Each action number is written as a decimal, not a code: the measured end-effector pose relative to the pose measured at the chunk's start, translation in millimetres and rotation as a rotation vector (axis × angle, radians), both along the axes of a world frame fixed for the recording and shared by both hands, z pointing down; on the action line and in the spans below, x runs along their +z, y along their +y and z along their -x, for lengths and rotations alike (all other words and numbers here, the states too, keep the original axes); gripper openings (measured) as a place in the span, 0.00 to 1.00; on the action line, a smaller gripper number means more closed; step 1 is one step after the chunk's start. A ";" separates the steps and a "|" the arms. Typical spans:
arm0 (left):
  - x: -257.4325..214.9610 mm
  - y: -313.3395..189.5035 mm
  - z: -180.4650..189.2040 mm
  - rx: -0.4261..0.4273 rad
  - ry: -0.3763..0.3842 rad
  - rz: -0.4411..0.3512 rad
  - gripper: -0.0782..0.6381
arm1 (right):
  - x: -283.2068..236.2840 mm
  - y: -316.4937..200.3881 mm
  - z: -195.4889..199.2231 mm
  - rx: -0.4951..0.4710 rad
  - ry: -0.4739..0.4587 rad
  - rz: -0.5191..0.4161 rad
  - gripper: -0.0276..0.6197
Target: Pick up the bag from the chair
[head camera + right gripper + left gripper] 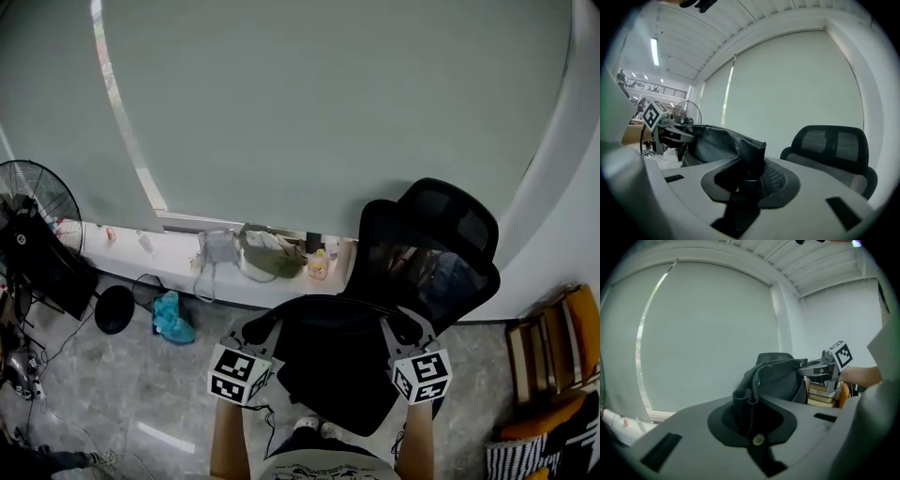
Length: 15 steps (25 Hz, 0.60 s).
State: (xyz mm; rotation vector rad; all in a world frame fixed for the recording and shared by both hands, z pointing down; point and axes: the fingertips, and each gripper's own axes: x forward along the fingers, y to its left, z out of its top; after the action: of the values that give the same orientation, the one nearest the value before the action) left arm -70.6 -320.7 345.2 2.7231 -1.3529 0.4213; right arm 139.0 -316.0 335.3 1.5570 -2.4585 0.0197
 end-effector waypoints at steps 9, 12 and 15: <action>-27.0 7.0 1.3 -0.019 0.002 -0.049 0.15 | -24.7 10.4 0.5 0.015 -0.026 -0.040 0.21; -30.1 7.8 -0.4 -0.025 0.014 -0.053 0.15 | -27.2 12.2 -1.2 0.018 -0.030 -0.042 0.21; -32.4 11.6 -1.3 -0.025 0.013 -0.054 0.15 | -29.3 15.9 -2.3 0.024 -0.036 -0.043 0.21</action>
State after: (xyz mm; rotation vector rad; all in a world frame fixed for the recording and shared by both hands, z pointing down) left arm -69.3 -309.1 312.8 2.7434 -1.4134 0.3707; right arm 141.3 -300.1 306.1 1.6176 -2.4832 -0.0007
